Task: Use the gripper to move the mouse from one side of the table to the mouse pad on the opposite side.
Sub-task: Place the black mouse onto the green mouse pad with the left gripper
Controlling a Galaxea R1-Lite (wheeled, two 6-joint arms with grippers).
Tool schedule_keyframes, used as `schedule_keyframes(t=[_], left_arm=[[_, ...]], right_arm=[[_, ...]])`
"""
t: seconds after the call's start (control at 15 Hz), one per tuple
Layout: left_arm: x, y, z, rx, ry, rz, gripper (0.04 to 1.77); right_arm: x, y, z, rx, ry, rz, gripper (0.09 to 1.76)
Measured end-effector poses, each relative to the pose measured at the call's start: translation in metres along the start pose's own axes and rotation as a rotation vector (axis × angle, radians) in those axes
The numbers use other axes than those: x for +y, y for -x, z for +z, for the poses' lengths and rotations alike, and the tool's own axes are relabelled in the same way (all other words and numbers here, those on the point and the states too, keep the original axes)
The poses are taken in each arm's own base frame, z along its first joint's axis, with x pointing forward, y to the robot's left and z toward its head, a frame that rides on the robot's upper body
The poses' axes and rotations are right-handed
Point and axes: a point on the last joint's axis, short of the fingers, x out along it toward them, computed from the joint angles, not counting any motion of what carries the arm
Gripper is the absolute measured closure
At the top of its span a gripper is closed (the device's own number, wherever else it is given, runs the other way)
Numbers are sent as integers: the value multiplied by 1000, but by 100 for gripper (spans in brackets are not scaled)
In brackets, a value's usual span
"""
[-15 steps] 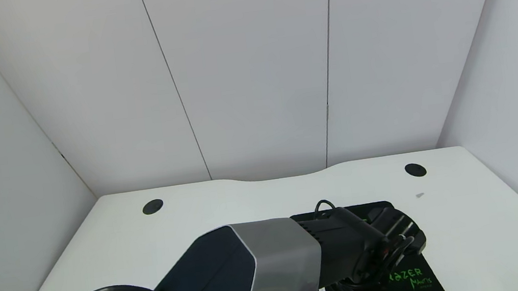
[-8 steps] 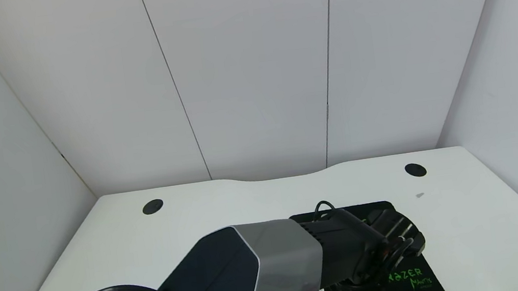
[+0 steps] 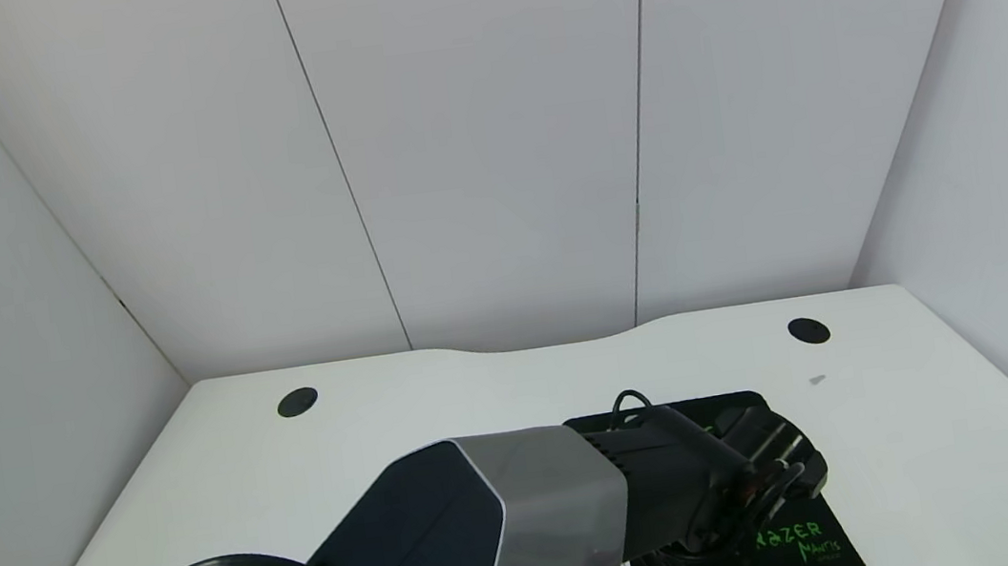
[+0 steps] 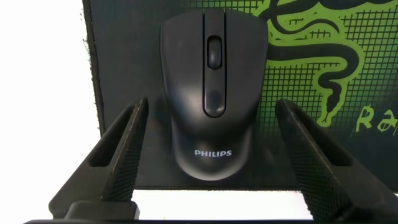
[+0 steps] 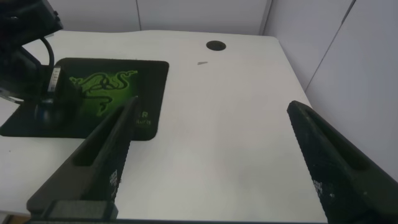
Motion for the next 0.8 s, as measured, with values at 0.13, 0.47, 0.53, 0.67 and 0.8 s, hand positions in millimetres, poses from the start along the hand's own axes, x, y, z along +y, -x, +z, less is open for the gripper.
schedule_keyframes(t=[0.13, 0.47, 0.53, 0.67, 0.8], left_arm=[[0, 0, 0, 0, 1, 0, 29], [0, 2, 1, -2, 3, -3, 20], [0, 3, 2, -4, 4, -4, 18], [1, 6, 3, -7, 6, -7, 16], [4, 12, 9, -17, 14, -11, 15]], right_arm=[[0, 0, 0, 0, 0, 0, 14], [0, 0, 0, 0, 0, 0, 14], [0, 0, 0, 0, 0, 0, 14], [0, 0, 0, 0, 0, 0, 14], [0, 0, 0, 0, 0, 0, 14]])
